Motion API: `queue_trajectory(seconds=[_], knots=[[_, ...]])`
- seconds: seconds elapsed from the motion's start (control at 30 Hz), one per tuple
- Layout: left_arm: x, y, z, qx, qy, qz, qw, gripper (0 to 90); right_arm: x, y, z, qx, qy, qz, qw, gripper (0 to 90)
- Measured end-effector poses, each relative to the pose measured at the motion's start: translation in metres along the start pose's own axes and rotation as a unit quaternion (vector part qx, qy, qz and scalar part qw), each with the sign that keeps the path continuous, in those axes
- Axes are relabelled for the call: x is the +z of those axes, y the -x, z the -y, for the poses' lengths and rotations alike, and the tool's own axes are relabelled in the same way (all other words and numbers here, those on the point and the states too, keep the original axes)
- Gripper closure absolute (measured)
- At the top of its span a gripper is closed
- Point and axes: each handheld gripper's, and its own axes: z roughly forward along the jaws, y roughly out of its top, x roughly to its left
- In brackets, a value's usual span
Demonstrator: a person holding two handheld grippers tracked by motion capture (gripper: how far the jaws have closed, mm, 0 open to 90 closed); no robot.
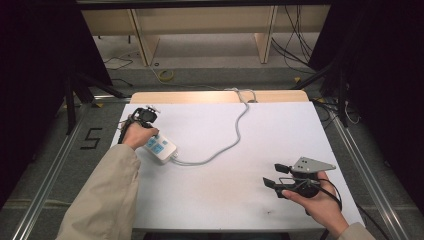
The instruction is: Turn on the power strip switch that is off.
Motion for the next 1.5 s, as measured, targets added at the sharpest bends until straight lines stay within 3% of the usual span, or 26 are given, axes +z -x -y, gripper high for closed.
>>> queue_trajectory(seconds=[0.67,0.83,1.5], knots=[[0.0009,0.0010,-0.0007,-0.010,-0.010,0.002,0.9999,90.0,-0.0002,-0.0002,-0.0003,0.000,-0.001,0.000,1.0000,32.4],[0.0014,0.0029,-0.0027,0.002,-0.020,-0.003,0.9998,90.0,-0.0002,-0.0005,-0.0003,0.002,-0.001,-0.001,1.0000,32.4],[0.0030,0.0021,-0.0064,-0.002,-0.038,0.002,0.9993,90.0,0.0003,-0.0009,-0.0002,0.000,-0.001,-0.003,1.0000,32.6]])
